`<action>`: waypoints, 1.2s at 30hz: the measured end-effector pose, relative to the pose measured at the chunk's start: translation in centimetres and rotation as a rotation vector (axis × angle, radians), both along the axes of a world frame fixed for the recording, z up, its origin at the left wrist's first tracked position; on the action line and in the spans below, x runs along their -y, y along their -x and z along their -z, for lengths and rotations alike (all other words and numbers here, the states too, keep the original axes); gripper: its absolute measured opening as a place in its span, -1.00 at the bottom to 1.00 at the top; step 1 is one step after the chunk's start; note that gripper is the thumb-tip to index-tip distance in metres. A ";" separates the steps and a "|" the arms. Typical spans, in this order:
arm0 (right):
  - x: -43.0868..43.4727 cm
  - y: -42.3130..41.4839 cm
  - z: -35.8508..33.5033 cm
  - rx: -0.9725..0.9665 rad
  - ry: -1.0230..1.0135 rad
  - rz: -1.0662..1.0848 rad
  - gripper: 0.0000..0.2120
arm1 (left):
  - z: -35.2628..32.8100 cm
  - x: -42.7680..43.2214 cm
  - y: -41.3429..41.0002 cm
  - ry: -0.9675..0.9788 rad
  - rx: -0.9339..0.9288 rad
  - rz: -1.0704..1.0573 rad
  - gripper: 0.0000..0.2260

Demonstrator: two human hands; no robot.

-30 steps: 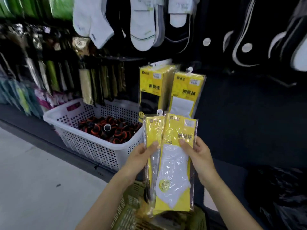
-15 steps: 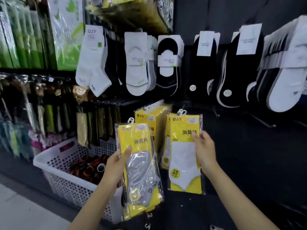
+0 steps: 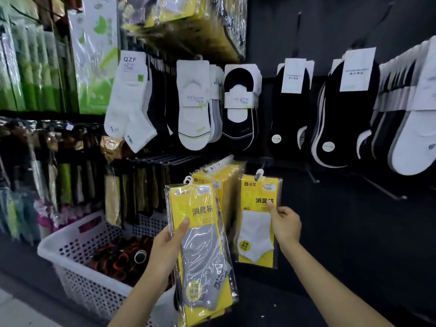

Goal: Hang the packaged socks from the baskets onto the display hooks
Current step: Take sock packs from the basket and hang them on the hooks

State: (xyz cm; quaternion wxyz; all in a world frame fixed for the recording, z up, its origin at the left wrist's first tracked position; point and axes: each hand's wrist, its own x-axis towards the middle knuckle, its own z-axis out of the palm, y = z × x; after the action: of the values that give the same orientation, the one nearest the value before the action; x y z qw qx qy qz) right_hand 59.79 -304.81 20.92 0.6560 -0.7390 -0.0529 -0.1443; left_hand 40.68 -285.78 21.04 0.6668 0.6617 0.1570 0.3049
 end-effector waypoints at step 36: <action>2.4 8.0 -1.9 0.047 -0.303 -0.340 -0.92 | 0.5 2.3 -0.5 -0.023 -0.004 0.071 -0.69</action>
State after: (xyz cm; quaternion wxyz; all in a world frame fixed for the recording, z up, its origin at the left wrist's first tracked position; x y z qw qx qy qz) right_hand 51.75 -307.25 22.80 0.7730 -0.6088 -0.1696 -0.0551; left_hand 41.15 -288.09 20.55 0.6694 0.6750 0.1311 0.2814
